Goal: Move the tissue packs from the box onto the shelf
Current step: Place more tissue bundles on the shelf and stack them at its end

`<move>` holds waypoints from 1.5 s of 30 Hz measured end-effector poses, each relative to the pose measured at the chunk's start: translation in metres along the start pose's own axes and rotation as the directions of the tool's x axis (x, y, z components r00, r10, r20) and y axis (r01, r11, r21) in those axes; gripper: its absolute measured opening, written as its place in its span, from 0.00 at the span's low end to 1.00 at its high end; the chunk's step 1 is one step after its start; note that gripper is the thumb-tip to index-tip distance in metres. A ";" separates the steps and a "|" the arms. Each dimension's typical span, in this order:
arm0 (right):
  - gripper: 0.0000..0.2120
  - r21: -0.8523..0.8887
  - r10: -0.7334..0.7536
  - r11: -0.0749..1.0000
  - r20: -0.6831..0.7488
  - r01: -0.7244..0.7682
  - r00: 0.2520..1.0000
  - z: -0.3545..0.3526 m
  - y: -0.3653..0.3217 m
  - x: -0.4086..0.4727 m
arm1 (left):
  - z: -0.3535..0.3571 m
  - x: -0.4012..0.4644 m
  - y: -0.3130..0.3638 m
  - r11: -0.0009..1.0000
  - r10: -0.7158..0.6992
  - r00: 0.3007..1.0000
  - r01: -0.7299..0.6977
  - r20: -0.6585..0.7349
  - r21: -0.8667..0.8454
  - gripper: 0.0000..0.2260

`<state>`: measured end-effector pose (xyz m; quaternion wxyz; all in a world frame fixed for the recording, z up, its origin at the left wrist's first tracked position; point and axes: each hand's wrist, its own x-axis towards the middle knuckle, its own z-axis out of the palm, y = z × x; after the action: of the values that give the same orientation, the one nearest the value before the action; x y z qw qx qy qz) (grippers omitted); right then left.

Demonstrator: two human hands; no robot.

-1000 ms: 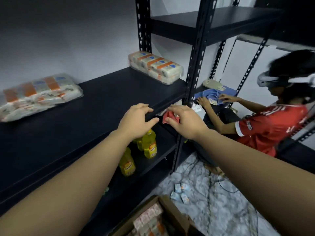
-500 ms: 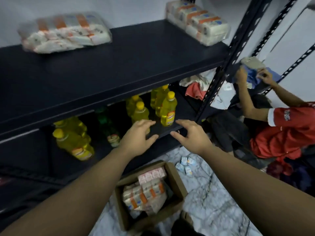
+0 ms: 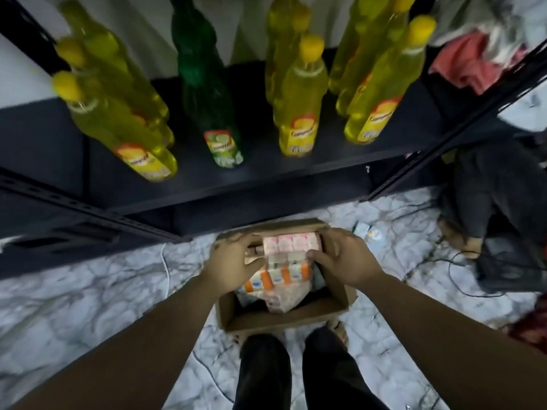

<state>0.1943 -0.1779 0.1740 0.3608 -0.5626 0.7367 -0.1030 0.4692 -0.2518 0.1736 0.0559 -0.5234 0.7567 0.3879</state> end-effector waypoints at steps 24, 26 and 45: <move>0.40 -0.055 0.161 0.982 -0.243 -0.179 0.956 0.195 0.169 0.099 | 0.245 0.144 -0.166 0.965 0.019 0.999 -0.030 0.045 0.259 0.39; 0.38 -0.028 0.169 0.983 -0.243 -0.181 0.955 0.194 0.169 0.098 | 0.246 0.142 -0.164 0.963 0.044 0.999 -0.048 0.024 0.264 0.35; 0.33 0.052 0.178 0.983 -0.082 -0.174 0.981 0.067 0.075 0.018 | 0.112 0.008 -0.051 0.977 0.083 0.975 -0.039 -0.206 0.208 0.29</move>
<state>0.1792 -0.1513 0.0761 0.3489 -0.4821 0.7959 -0.1112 0.4722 -0.1932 0.0650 0.0153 -0.5301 0.8095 0.2518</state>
